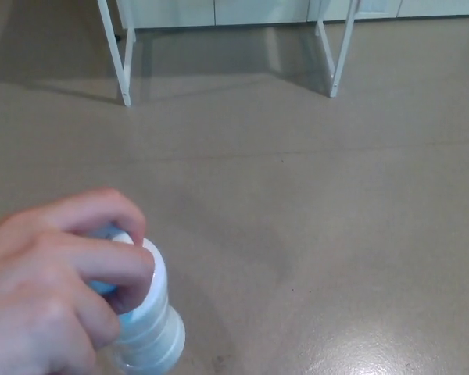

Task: The robot picks up a bottle from a person using its left hand and walk towards the table in frontand put the bottle on the table.

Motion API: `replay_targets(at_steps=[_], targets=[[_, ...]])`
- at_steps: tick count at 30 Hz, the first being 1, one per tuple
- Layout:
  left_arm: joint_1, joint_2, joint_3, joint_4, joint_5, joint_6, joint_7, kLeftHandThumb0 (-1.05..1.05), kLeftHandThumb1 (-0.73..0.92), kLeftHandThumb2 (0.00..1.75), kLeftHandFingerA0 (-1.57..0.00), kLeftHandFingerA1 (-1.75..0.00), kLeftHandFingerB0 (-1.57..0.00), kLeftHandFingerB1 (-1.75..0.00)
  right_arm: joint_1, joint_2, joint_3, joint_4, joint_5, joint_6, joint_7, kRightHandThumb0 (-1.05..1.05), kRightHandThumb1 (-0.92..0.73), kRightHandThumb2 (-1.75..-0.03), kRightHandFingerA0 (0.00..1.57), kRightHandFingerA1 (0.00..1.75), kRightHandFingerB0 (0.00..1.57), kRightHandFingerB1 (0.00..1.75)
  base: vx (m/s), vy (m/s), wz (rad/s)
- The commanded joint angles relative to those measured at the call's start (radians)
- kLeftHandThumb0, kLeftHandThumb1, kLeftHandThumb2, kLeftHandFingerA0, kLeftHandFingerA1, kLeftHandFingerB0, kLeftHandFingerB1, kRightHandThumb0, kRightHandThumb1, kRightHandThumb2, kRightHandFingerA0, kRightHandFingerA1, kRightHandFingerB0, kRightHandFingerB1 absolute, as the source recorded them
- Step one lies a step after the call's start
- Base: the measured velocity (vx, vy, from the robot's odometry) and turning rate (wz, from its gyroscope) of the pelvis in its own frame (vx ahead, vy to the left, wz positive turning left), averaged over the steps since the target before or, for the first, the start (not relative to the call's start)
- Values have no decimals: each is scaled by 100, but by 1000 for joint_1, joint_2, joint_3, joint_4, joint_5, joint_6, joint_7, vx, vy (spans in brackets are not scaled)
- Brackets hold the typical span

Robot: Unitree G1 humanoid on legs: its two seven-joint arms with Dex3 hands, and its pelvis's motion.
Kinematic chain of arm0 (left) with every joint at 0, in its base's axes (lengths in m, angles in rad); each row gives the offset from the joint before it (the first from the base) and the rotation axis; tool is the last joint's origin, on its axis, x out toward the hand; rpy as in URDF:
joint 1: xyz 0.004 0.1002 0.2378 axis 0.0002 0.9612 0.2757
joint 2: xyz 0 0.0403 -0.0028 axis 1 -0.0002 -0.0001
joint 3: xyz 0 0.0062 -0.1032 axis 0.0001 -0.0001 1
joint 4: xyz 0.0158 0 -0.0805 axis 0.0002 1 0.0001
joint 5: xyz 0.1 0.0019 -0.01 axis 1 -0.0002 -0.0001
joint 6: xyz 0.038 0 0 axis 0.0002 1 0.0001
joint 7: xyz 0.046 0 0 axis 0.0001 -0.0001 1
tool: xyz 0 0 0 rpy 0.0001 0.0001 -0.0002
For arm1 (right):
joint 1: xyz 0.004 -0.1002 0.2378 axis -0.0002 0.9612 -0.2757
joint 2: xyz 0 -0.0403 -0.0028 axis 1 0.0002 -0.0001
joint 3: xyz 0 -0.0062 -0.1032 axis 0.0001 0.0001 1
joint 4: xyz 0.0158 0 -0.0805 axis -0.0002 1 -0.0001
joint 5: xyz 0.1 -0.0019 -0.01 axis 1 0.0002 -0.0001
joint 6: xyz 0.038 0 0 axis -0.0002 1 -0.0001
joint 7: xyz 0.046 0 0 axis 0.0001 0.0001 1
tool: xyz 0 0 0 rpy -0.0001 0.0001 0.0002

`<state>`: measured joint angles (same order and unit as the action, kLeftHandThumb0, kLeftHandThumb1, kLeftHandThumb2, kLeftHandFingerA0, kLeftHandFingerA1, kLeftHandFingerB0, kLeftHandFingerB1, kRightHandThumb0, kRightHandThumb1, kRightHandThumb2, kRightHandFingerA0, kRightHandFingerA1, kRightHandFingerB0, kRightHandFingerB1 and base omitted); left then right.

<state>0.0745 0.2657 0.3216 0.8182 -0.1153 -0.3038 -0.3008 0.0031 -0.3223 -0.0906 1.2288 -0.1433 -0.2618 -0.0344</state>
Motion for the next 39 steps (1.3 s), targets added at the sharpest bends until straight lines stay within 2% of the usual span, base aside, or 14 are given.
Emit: replay_targets(at_steps=[1,2,5,7,9,14,15,20,21,29,30,35,36,39], targets=[[193,35,-71,-520,-161,-8,-262,-30,29,86,0,-49,0,-48,5,-20,-6,3,16,11,14,-34,-59,-57,75,60,46,40,0,0,0],[232,72,-101,-641,-153,-4,-283,-61,39,66,-10,-36,-7,-21,4,-23,1,2,9,14,16,-37,-59,-57,77,58,46,39,0,0,0],[281,116,-133,-798,-178,26,-327,-55,37,74,-6,-31,-5,-14,4,-25,7,0,3,22,20,-37,-60,-57,77,55,43,39,0,0,0],[318,148,-152,-932,-205,85,-343,-54,34,76,-1,-29,0,-17,-1,-26,6,3,4,27,24,-37,-60,-58,78,57,44,39,0,0,0],[336,175,-169,-1016,-197,84,-355,-55,34,76,0,-26,0,-15,-5,-29,8,9,0,24,24,-36,-59,-57,77,57,44,40,0,0,0],[367,221,-186,-1139,-209,133,-375,-53,33,75,0,-20,0,-15,-3,-31,13,3,-3,22,31,-38,-60,-57,76,55,44,40,0,0,0],[372,235,-192,-1175,-201,147,-373,-53,33,75,0,-20,0,-14,-3,-30,10,2,0,25,31,-37,-60,-58,77,60,44,40,0,0,0],[357,253,-222,-1200,-201,173,-378,-57,35,77,0,-21,0,-13,-5,-34,10,-1,2,33,42,-37,-61,-59,78,59,39,40,0,0,0],[344,254,-238,-1192,-202,181,-382,-59,35,77,0,-20,0,-12,-6,-35,15,2,-4,27,42,-37,-61,-58,77,59,45,40,0,0,0],[296,266,-328,-1214,-173,245,-339,-59,35,78,0,-24,0,-12,1,-35,17,-3,1,23,45,-37,-60,-57,75,55,46,40,0,0,0],[296,266,-337,-1214,-165,241,-335,-60,36,78,0,-25,0,-12,0,-34,21,1,-2,26,44,-44,-49,-78,69,64,41,51,0,0,0],[261,235,-396,-1205,-132,260,-308,-61,37,79,-1,-29,0,-13,5,-36,22,-7,2,20,49,-45,-48,-80,70,67,42,53,0,0,0],[255,231,-401,-1204,-133,264,-306,-61,36,78,-1,-29,0,-13,4,-36,22,-6,1,18,47,-39,-60,-57,76,58,47,41,0,0,0],[229,206,-435,-1191,-112,267,-291,-60,37,78,-1,-33,0,-15,-2,-36,24,-2,0,18,41,-37,-61,-58,77,59,45,40,0,0,0]])
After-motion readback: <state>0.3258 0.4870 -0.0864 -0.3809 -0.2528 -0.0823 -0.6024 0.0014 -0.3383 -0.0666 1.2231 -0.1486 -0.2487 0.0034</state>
